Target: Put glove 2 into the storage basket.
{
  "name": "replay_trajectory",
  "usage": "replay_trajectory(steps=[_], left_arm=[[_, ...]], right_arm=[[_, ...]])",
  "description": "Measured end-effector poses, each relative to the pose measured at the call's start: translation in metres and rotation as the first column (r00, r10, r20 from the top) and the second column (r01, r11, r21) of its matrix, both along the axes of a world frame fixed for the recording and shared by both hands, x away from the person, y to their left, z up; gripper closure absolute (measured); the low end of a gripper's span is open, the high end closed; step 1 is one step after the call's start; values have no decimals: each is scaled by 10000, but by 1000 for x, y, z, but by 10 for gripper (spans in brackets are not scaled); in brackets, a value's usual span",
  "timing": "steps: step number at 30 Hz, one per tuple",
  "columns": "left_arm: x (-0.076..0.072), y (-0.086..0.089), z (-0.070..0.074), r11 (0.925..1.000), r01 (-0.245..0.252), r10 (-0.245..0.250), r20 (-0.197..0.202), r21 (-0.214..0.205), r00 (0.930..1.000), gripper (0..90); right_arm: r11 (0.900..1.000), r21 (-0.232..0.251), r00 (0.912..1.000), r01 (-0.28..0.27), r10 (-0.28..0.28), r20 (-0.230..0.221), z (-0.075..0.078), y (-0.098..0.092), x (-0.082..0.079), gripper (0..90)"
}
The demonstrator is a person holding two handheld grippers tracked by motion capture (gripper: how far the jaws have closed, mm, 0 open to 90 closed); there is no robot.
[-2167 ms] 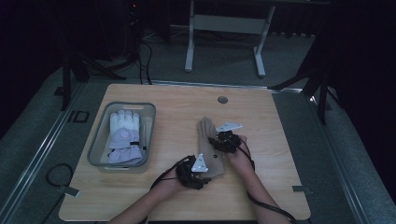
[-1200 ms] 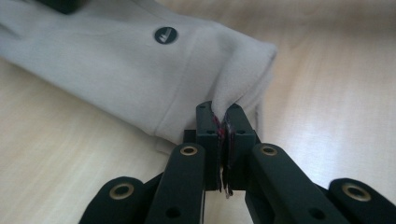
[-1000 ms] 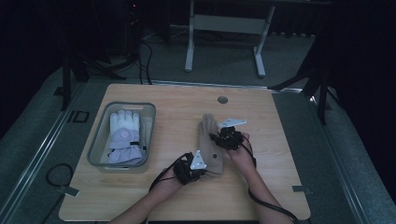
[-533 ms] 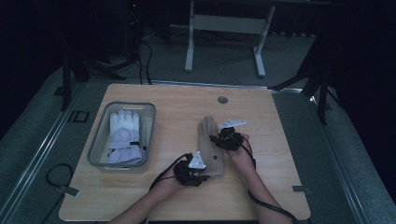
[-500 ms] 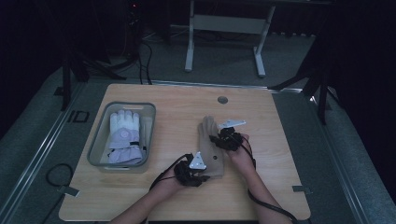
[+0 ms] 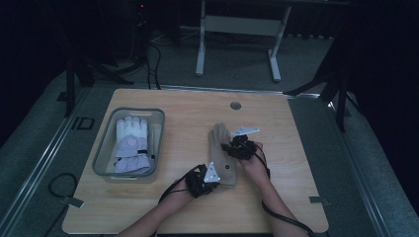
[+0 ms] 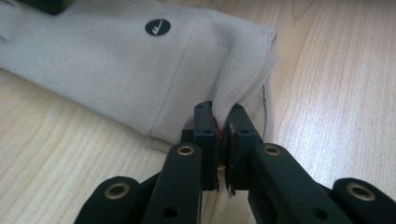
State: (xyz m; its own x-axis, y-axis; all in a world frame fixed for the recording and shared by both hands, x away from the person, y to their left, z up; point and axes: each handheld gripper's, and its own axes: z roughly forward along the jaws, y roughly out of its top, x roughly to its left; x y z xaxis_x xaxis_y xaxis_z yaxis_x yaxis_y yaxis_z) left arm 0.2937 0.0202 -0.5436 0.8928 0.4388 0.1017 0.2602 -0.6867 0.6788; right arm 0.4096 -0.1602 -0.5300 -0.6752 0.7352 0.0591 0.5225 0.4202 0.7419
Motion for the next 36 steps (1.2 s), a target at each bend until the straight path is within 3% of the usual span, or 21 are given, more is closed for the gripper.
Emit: replay_trajectory(steps=[3, 13, 20, 36], left_arm=[[0, 2, 6, 9997, -115, 116, 27, -216, 9999, 864], [-2, 6, 30, 9994, -234, 243, 371, -240, 9990, 870], [-1, 15, 45, 9992, -295, 305, 382, -257, 9988, 869], [-3, 54, 73, 9972, -747, 751, 560, -93, 9956, 869]], right_arm=[[10000, 73, 10000, -10, 10, 12, 3, 0, 1, 750], [9995, 295, 9995, -58, 49, 307, 27, 3, 0, 750], [9994, 300, 9981, -180, 161, 595, 44, 10, 0, 750], [9947, 671, 9941, -785, 730, 802, 72, 46, 8, 750]])
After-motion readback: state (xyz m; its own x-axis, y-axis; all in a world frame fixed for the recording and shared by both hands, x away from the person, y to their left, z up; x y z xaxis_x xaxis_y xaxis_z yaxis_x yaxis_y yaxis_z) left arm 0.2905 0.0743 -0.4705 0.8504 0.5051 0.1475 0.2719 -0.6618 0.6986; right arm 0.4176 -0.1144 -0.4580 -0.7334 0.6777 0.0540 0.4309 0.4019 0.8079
